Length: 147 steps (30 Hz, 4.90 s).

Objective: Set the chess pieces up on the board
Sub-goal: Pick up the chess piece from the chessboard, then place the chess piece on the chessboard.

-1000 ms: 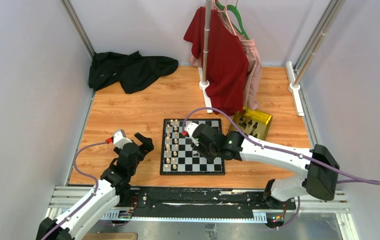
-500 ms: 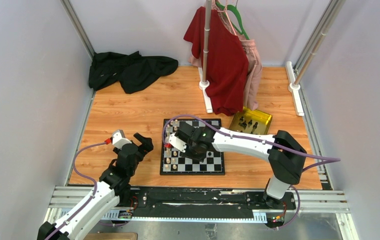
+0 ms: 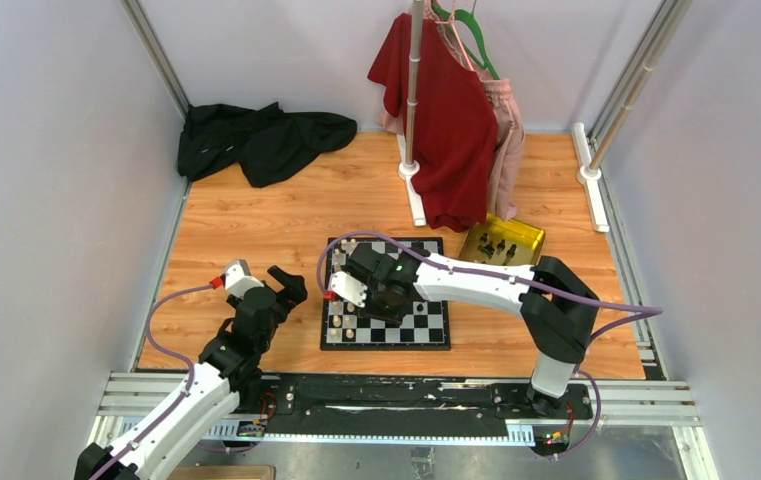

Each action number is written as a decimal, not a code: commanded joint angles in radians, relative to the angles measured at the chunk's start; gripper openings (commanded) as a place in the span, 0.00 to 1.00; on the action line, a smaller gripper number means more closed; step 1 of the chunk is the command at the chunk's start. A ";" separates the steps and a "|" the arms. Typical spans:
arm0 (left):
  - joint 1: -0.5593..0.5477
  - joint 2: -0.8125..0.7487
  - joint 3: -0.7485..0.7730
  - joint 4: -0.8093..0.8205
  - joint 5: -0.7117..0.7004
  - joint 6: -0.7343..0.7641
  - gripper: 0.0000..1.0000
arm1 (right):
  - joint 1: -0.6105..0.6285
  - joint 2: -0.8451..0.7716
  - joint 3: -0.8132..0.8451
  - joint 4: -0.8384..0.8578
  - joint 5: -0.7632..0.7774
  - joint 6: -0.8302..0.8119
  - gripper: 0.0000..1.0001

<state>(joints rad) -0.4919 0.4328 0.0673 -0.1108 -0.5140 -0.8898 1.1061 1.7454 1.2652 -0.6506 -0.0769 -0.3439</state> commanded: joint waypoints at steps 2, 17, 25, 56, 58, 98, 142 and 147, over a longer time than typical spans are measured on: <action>0.007 -0.008 0.007 0.010 -0.006 0.003 1.00 | -0.013 0.027 0.023 0.005 -0.033 -0.027 0.32; 0.007 -0.004 0.005 0.021 -0.009 0.005 1.00 | -0.068 0.045 0.008 0.048 -0.059 -0.042 0.29; 0.007 0.010 0.003 0.031 -0.011 0.005 1.00 | -0.083 0.067 0.007 0.060 -0.077 -0.046 0.28; 0.007 0.012 0.002 0.031 -0.018 0.003 1.00 | -0.113 0.093 -0.036 0.095 -0.115 -0.026 0.12; 0.007 0.012 0.002 0.031 -0.016 0.002 1.00 | -0.114 0.093 -0.038 0.097 -0.115 -0.023 0.10; 0.007 -0.017 0.014 -0.006 -0.010 0.014 1.00 | -0.036 -0.368 -0.409 0.453 -0.086 0.215 0.00; 0.007 0.018 0.003 0.040 -0.025 0.025 0.99 | 0.230 -0.940 -1.255 1.339 0.544 0.528 0.00; 0.007 0.012 -0.004 0.048 -0.027 0.026 0.99 | 0.248 -0.867 -1.261 1.430 0.586 0.525 0.00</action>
<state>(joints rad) -0.4919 0.4564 0.0673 -0.0986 -0.5175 -0.8738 1.3293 0.8391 0.0174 0.6510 0.4332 0.1688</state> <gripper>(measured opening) 0.985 0.105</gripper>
